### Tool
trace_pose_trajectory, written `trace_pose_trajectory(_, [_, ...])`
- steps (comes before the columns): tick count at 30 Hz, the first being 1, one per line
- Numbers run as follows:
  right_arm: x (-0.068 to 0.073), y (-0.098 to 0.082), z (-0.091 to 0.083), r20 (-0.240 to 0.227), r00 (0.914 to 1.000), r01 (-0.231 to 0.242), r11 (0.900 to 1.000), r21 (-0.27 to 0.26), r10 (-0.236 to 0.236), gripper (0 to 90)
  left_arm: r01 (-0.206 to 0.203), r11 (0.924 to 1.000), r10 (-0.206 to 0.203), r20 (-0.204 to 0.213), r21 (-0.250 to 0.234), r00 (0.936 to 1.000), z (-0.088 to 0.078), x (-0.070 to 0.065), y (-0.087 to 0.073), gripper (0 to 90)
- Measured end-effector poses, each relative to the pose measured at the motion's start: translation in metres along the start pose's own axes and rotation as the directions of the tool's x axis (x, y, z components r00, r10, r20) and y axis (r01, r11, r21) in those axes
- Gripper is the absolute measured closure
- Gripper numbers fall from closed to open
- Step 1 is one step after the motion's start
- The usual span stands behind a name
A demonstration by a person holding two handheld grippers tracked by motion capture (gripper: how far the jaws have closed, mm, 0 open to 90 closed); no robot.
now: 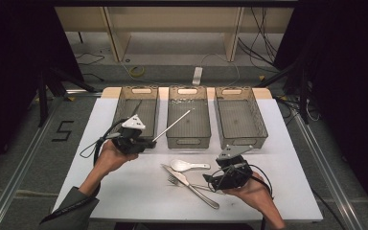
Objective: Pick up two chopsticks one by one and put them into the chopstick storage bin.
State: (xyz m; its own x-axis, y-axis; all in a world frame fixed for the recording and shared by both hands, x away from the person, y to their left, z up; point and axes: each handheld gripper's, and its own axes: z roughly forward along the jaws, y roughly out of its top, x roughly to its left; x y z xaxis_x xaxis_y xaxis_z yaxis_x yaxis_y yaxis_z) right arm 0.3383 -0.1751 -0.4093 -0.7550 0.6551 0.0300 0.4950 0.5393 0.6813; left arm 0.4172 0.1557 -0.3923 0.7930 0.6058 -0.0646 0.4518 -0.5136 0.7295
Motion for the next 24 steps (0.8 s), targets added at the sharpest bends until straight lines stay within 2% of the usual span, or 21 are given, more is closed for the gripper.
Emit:
trace_pose_trajectory(7, [-0.001, -0.004, 0.005, -0.005, 1.0, -0.008, 1.0, -0.022, 0.008, 29.1, 0.073, 0.9958, -0.076, -0.047, -0.054, 0.996, -0.016, 0.017, -0.002, 85.6])
trace_pose_trajectory(12, [0.0, -0.007, 0.007, -0.004, 1.0, 0.004, 1.0, -0.027, -0.004, 28.6, 0.108, 0.9917, -0.113, -0.073, -0.07, 0.9909, -0.021, 0.028, -0.001, 85.6])
trace_pose_trajectory(20, [0.0, -0.009, 0.008, -0.006, 1.0, 0.001, 1.0, -0.026, -0.002, 28.5, 0.194, 0.9757, -0.205, -0.112, -0.102, 0.9723, -0.029, 0.055, 0.002, 85.6])
trace_pose_trajectory(24, [0.001, -0.011, 0.008, -0.008, 1.0, -0.002, 1.0, -0.025, 0.002, 28.5, 0.235, 0.9655, -0.249, -0.132, -0.112, 0.9595, -0.027, 0.067, 0.003, 85.6])
